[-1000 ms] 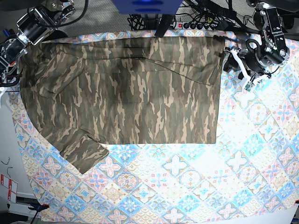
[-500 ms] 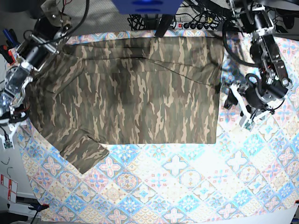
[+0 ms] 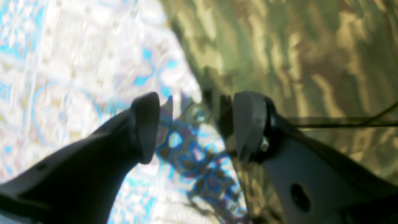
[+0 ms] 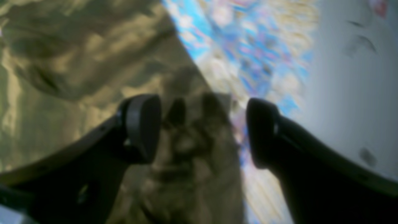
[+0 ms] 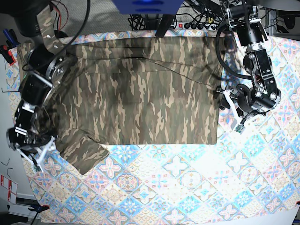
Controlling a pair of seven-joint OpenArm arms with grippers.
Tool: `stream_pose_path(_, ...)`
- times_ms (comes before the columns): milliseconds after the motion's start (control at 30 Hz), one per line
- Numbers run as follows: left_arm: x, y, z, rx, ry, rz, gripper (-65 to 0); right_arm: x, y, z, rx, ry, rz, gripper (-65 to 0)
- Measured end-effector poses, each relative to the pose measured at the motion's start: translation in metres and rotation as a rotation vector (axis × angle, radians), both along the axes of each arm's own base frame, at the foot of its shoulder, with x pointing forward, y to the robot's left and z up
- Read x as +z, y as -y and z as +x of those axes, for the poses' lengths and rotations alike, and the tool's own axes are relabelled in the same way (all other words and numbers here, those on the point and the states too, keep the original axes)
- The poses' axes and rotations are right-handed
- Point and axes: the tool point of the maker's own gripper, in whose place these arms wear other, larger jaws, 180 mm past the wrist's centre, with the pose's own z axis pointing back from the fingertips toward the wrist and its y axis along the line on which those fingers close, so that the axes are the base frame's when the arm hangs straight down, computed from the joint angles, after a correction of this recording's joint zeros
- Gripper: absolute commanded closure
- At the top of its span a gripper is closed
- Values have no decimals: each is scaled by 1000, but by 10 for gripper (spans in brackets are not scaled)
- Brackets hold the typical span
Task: Fold the T-shirt properly
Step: 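Release the shirt and move both grippers to the shirt's hem corners, then grasp the hem corners of the shirt with both grippers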
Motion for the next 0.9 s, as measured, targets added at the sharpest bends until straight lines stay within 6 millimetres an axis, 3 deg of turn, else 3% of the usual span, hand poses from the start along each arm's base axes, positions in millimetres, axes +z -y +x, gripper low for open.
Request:
stream_pose_path(167, -1, 0, -1, 6, -1, -5, -366, -7, -22, 28, 88, 83, 107, -428)
stream_pose_path(300, -4, 0, -5, 8, -12, -5, -366, -41, -38, 14, 126, 51, 199, -428)
stream_pose_path(400, -9, 0, -11, 6, -27, -6, -366, -52, -45, 7, 128, 61, 260, -428)
stream_pose_path(533, -8, -1, -12, 8, -29, -2, -365, -43, -12, 12, 42, 152, 224, -428)
stream_pose_path(700, -14, 0, -19, 7, -47, -5, -365, -35, 26, 2, -6, 169, 183, -428)
stream_pose_path(833, -17, 0, -24, 7, -56, -6, -365, -32, 33, 1, -13, 194, 180, -428)
stream_pose_path(900, -19, 1, -28, 6, -64, -8, -365, -43, 36, -11, -22, 186, 179, -428)
